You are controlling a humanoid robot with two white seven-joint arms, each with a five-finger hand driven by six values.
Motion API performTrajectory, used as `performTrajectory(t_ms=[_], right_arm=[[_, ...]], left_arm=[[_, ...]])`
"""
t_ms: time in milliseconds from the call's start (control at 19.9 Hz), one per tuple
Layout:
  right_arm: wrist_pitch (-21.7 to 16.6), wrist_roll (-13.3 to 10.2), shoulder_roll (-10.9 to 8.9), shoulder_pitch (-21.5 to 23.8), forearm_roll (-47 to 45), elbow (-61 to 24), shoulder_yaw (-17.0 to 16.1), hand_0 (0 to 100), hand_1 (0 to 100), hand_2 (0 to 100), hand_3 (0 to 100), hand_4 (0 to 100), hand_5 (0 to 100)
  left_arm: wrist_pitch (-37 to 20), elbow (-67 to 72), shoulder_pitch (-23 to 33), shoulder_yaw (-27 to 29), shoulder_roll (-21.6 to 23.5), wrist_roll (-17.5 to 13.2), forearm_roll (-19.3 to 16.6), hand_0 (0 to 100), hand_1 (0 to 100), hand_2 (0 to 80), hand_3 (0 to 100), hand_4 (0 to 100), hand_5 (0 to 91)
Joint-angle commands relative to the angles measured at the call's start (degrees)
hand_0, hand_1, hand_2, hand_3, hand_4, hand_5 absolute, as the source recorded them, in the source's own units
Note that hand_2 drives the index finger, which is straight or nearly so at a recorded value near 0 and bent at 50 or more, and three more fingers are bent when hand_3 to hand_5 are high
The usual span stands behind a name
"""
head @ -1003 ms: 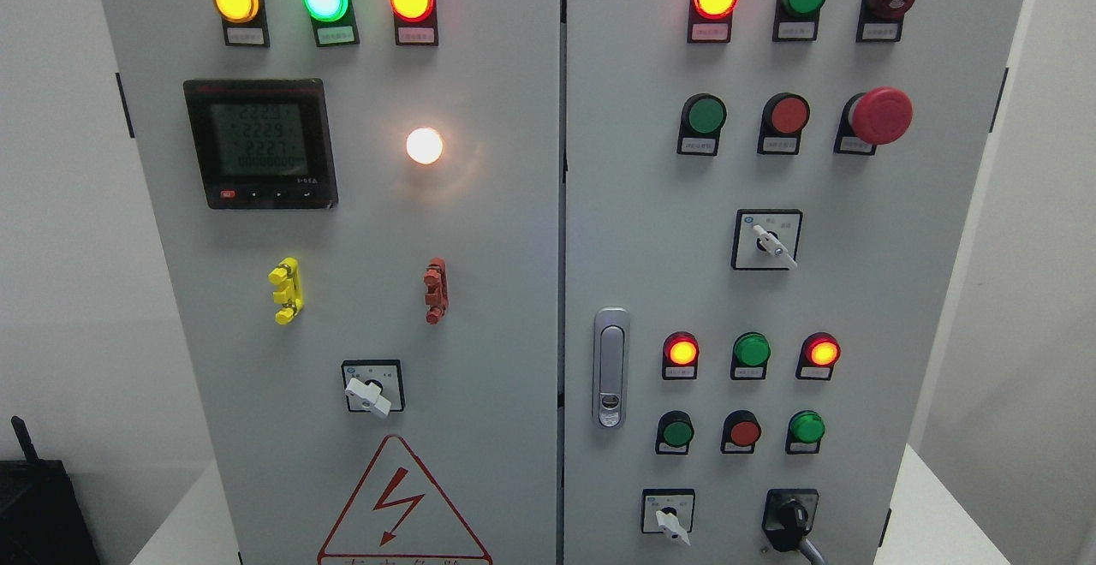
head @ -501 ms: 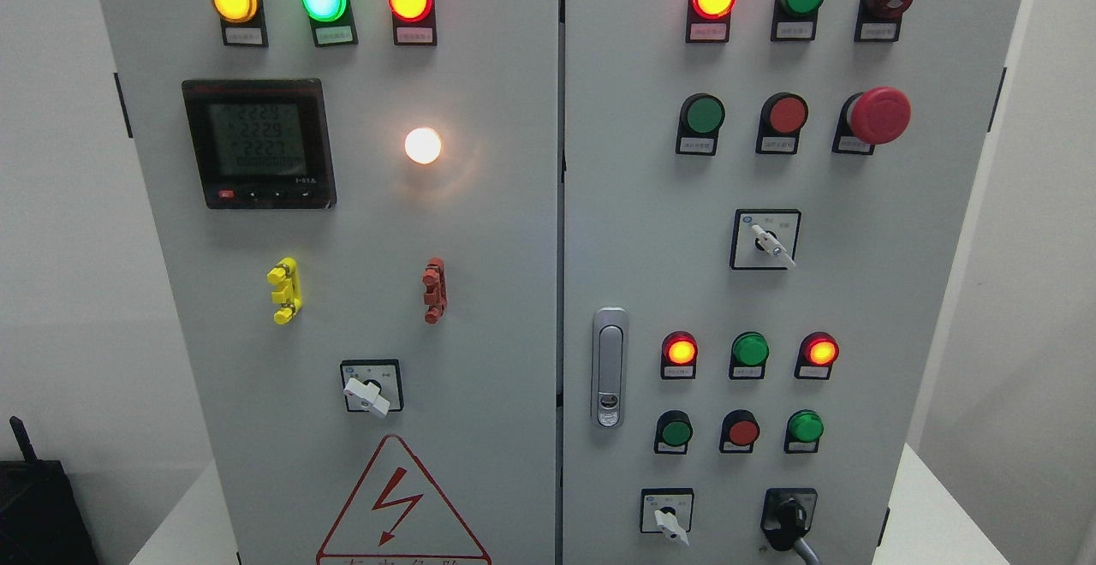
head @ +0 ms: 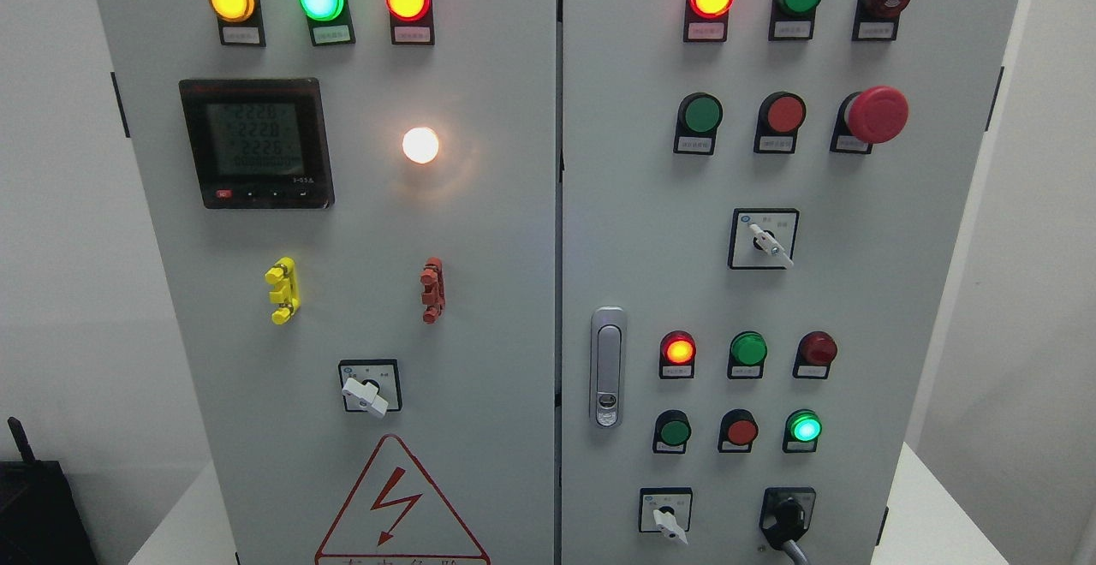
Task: Trip black knob to open circuit
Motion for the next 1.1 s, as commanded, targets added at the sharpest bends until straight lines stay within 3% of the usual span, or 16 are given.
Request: performTrajectory(t_ms=[0,1053], right_arm=[[-0.1,0.5,-0.03,-0.1,0.0,-0.1,0.2,0,0,7,100,100,100],[-0.1,0.4,-0.03,-0.3,-0.1,0.0,-0.3,0,0,7,100,100,100]], left_arm=[[0.0,-1.4,0.0,0.0,0.0,0.0,0.0,12,39,0.0,0,0,0.0],[0.0,-1.4,0.0,0.0,0.0,0.0,0.0,12,39,0.0,0,0,0.0]])
